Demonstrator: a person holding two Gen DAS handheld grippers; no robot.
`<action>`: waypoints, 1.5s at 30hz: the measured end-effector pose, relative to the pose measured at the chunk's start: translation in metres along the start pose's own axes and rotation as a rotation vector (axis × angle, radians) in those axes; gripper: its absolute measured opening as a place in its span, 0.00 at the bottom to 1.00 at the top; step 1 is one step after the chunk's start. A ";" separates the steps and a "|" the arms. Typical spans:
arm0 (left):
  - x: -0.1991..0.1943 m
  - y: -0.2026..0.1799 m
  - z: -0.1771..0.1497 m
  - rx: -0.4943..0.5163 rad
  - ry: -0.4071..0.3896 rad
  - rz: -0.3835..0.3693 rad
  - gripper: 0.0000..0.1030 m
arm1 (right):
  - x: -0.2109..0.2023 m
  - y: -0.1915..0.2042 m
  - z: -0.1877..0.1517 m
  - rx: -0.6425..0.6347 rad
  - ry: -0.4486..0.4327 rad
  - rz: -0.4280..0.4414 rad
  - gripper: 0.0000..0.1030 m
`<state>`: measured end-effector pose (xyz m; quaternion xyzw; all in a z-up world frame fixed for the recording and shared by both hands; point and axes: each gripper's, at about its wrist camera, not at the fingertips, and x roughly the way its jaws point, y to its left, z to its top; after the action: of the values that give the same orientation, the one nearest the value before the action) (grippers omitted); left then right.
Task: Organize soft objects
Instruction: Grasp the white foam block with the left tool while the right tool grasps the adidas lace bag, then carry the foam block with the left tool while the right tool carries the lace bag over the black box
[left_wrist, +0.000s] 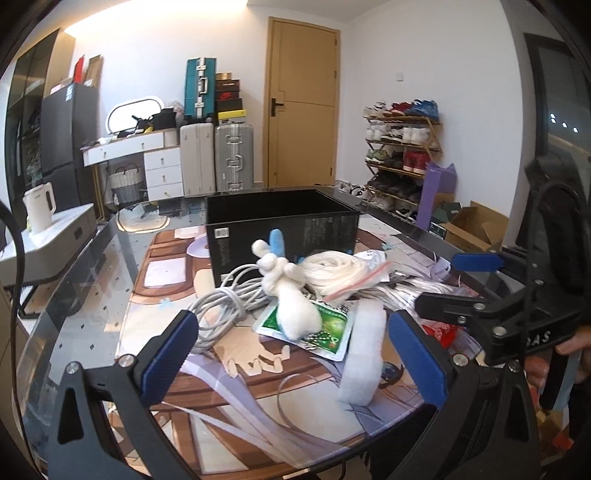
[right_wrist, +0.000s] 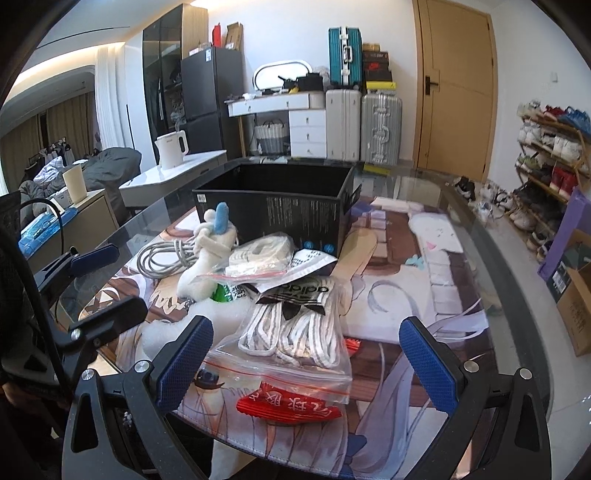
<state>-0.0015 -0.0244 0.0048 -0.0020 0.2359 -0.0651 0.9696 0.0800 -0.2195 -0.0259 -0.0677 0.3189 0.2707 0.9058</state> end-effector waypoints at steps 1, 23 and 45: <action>0.000 -0.002 -0.001 0.008 0.001 -0.002 1.00 | 0.003 0.000 0.001 0.000 0.012 0.004 1.00; 0.028 -0.023 -0.015 0.056 0.132 -0.135 0.48 | 0.041 -0.001 0.013 -0.031 0.135 0.022 0.84; 0.007 -0.015 -0.006 0.019 0.077 -0.198 0.20 | 0.028 -0.005 0.011 -0.014 0.106 0.051 0.47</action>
<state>-0.0004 -0.0400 -0.0031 -0.0138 0.2711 -0.1630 0.9486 0.1070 -0.2081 -0.0343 -0.0803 0.3660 0.2920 0.8800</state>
